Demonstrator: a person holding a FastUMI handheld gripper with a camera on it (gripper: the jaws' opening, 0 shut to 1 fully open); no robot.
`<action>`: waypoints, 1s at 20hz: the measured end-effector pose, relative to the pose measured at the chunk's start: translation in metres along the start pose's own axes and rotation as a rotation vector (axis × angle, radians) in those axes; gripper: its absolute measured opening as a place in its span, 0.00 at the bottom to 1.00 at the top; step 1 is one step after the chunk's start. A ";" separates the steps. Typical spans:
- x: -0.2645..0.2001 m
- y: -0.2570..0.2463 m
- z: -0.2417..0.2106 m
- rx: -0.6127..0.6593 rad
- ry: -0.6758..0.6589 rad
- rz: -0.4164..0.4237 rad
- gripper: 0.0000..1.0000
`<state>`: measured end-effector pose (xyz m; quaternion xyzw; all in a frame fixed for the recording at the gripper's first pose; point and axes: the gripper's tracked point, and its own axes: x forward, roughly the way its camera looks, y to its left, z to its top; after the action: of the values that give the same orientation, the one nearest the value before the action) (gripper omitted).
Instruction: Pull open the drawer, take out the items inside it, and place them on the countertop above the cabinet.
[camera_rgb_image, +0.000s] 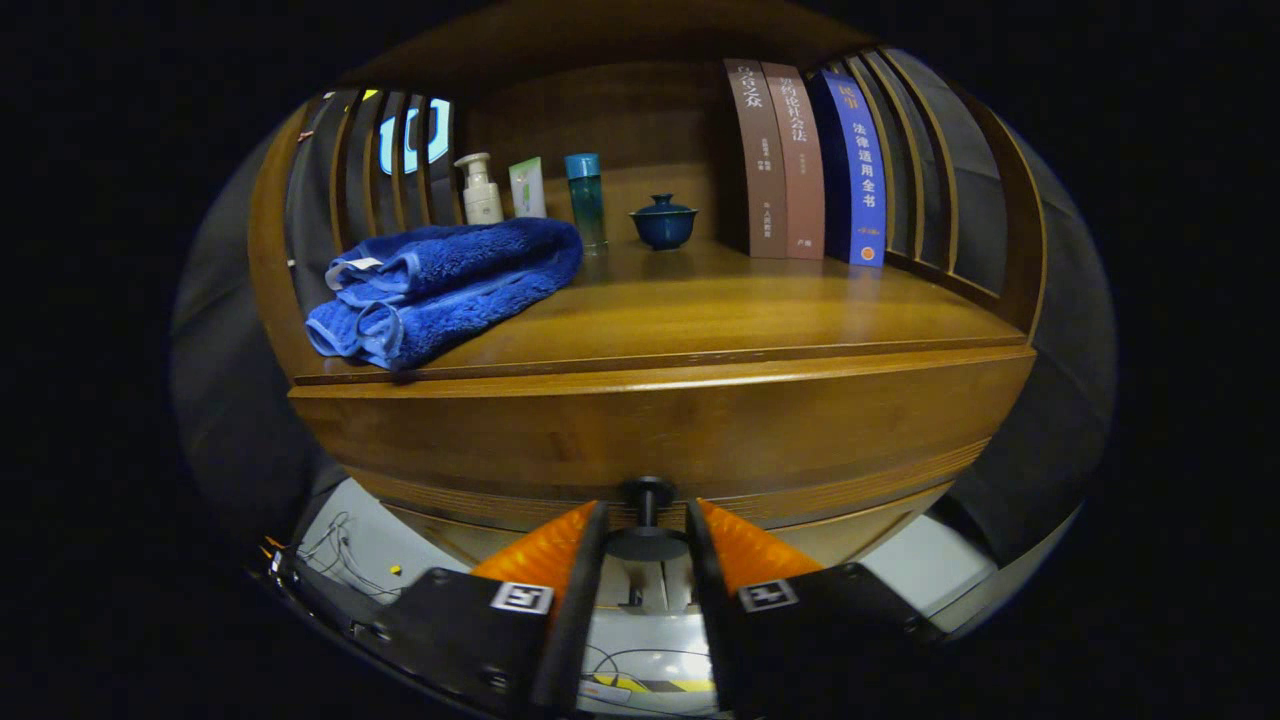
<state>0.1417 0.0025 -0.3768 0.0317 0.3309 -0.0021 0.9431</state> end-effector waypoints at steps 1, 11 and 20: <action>0.004 0.001 -0.003 -0.011 0.001 -0.004 0.54; -0.022 0.000 -0.014 -0.033 0.014 -0.016 0.34; -0.098 -0.001 -0.056 -0.023 0.039 -0.018 0.34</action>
<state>0.0300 0.0029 -0.3597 0.0179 0.3496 -0.0060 0.9367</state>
